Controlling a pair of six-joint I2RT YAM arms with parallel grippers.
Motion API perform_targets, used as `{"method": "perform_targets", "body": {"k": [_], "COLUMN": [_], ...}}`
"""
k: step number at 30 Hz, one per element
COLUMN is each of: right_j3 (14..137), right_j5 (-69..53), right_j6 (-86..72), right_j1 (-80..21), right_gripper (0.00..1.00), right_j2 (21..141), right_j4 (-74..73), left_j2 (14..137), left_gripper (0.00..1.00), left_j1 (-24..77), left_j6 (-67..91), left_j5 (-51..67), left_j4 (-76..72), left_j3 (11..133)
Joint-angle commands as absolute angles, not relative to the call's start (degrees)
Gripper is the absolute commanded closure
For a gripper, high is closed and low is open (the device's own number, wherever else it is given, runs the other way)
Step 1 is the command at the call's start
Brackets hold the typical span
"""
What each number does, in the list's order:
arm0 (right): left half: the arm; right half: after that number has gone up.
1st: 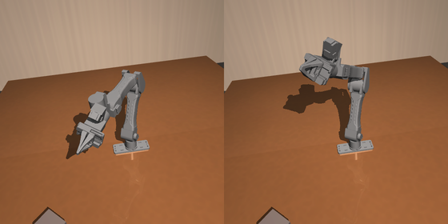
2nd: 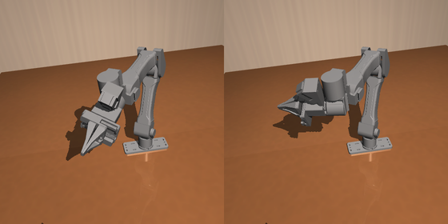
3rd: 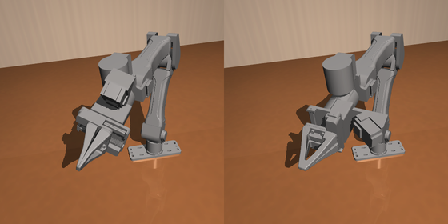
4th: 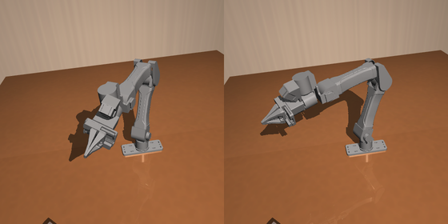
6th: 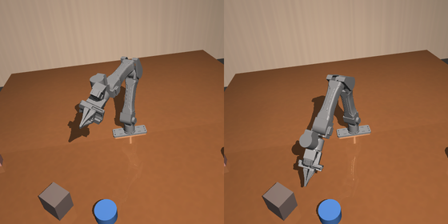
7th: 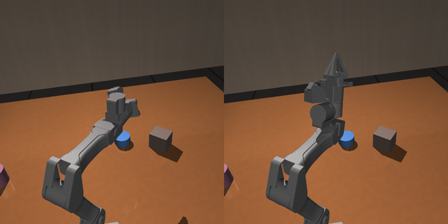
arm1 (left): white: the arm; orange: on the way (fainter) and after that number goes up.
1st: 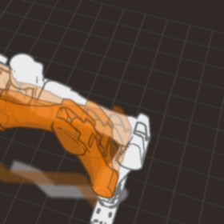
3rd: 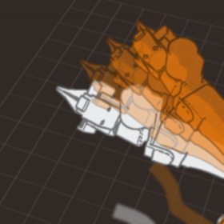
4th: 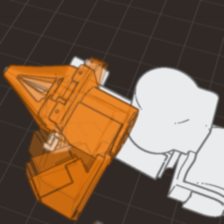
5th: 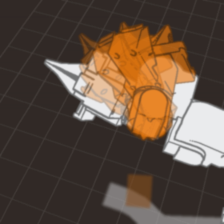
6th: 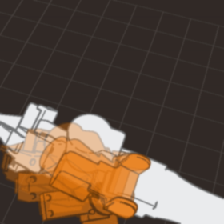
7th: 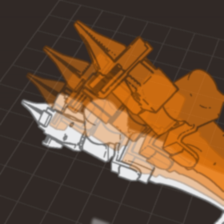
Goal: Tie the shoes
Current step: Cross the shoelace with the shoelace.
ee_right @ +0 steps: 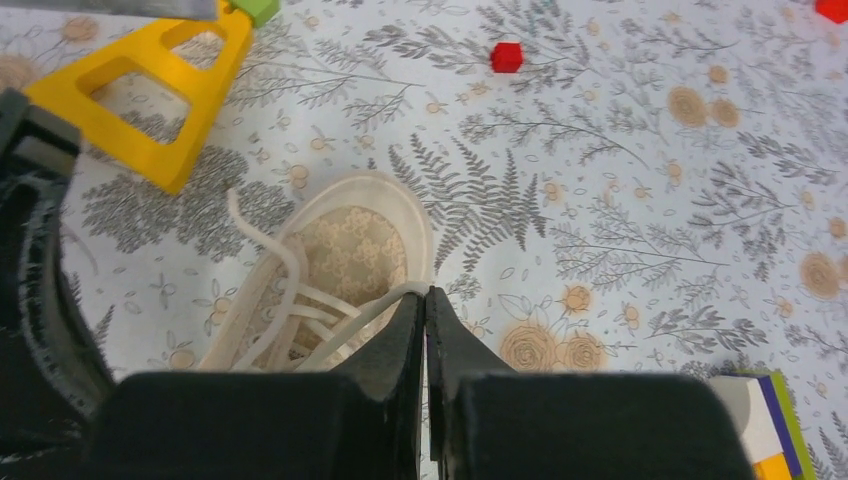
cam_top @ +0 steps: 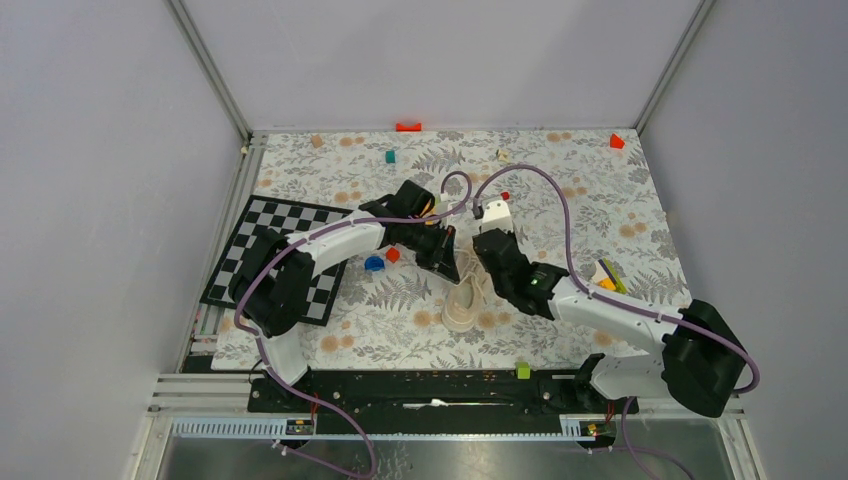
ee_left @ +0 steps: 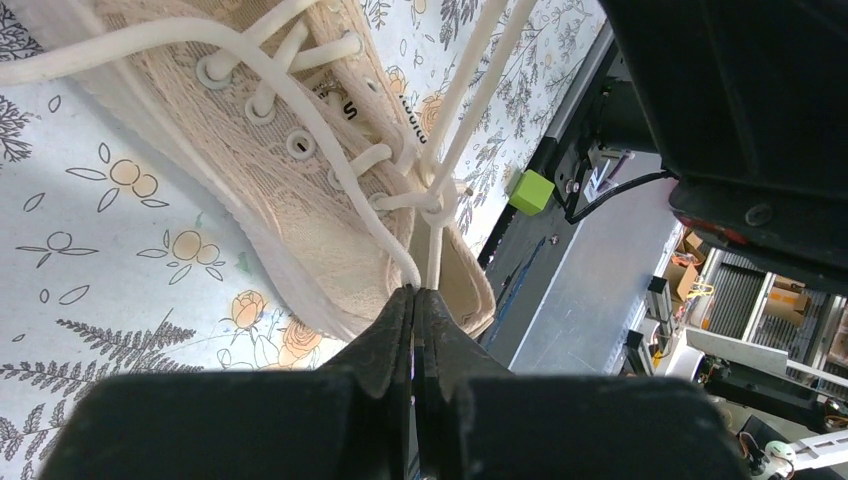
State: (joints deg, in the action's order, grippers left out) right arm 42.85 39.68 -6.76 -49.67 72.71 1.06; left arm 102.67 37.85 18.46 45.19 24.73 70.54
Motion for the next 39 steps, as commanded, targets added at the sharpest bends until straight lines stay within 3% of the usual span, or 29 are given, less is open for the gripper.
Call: {"method": "perform_targets", "body": {"k": [1,4,6,11,18,39], "right_j3": [41.98,44.75,48.47,50.15,40.2,26.95], "right_j5": [50.44,53.5,50.93,38.77,21.05,11.53], "right_j6": [-6.95,-8.64,-13.35,-26.82,-45.03,-64.72], "right_j1": [-49.14,-48.82,-47.84,-43.89,-36.08,-33.02], "right_gripper": [0.97,0.53,0.43,0.42,0.39,0.44], "right_j2": [72.56,75.59,77.83,75.68,64.09,62.3], "right_j4": [7.35,2.99,-5.94,-17.42,-13.92,3.85], "left_j2": [100.67,100.9,100.9,100.64,101.02,100.7], "left_gripper": [1.0,1.0,1.0,1.0,1.0,1.0], "left_j1": [37.71,37.65,37.71,37.73,37.79,37.77], "left_j6": [18.11,18.11,18.11,18.04,18.08,18.19], "left_j5": [46.97,47.22,47.15,46.99,47.46,47.87], "left_j4": [24.52,24.53,24.52,24.52,24.52,24.39], "left_j3": [69.9,70.04,70.05,69.9,70.0,69.83]}}
